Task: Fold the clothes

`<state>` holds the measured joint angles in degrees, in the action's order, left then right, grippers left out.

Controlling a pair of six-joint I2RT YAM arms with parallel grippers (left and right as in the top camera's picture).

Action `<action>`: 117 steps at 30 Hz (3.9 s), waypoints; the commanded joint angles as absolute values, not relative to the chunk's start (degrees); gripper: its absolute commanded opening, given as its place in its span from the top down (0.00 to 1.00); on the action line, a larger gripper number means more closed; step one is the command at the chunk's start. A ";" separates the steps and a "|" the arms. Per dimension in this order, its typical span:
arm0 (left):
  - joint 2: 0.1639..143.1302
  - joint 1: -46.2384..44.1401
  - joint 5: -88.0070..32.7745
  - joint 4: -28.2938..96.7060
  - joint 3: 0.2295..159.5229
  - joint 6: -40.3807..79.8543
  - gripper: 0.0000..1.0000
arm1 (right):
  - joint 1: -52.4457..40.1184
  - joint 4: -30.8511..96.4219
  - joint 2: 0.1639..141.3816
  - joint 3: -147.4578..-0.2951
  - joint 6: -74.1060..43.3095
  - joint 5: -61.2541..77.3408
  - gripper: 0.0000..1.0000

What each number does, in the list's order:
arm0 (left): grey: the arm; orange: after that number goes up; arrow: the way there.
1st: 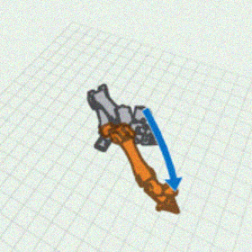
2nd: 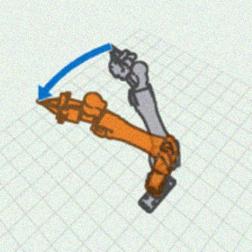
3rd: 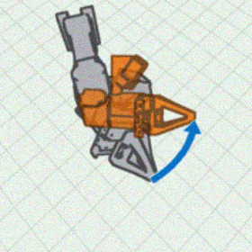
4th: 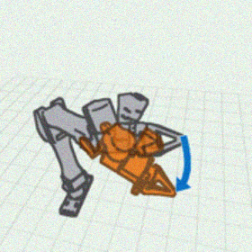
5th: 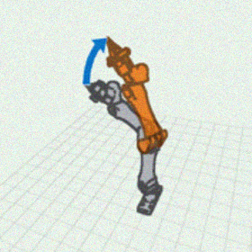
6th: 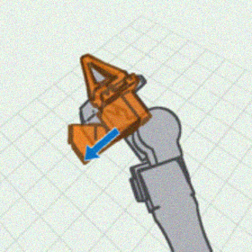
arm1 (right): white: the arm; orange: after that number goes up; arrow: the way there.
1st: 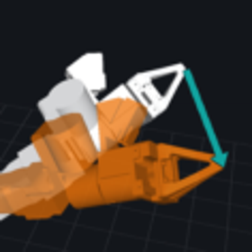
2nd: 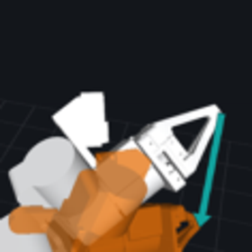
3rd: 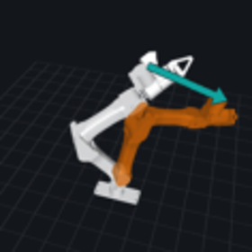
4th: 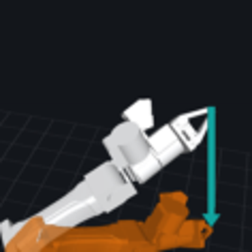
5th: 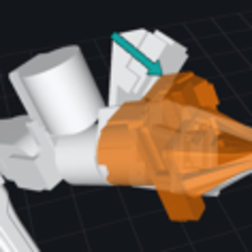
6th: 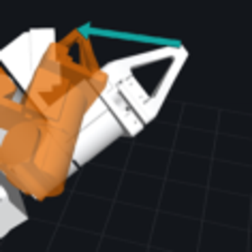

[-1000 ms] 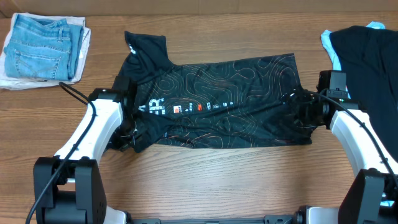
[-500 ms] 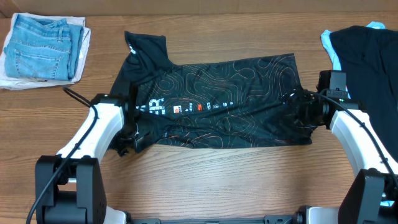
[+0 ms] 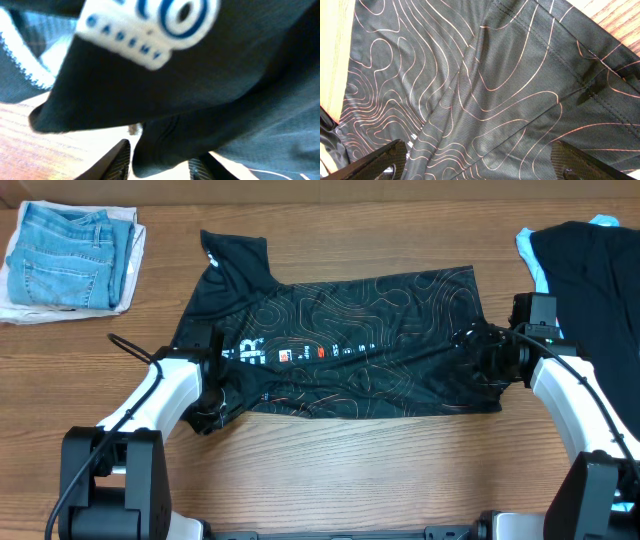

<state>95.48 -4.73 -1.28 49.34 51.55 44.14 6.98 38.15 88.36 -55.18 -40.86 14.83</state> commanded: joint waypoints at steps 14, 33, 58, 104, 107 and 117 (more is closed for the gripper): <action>95.55 -4.51 -0.91 49.15 51.18 43.22 0.96 | 6.81 38.72 87.22 -56.38 -40.45 15.11 0.04; 95.44 -4.51 -0.93 54.04 70.08 42.19 0.96 | 6.81 37.80 87.22 -56.36 -40.64 15.07 0.05; 100.51 -4.51 8.32 33.12 70.00 42.17 0.96 | 6.81 46.33 87.22 -56.31 -42.26 15.14 0.06; 101.73 -4.51 7.88 36.18 70.00 41.71 0.96 | 6.87 42.37 90.56 -49.17 -52.51 5.15 0.43; 101.73 -4.51 7.88 36.18 70.00 41.71 0.96 | 6.87 42.24 90.56 -49.17 -52.51 5.13 0.44; 101.73 -4.51 7.88 36.18 70.00 41.71 0.96 | 6.87 40.56 90.59 -46.98 -52.53 4.54 0.51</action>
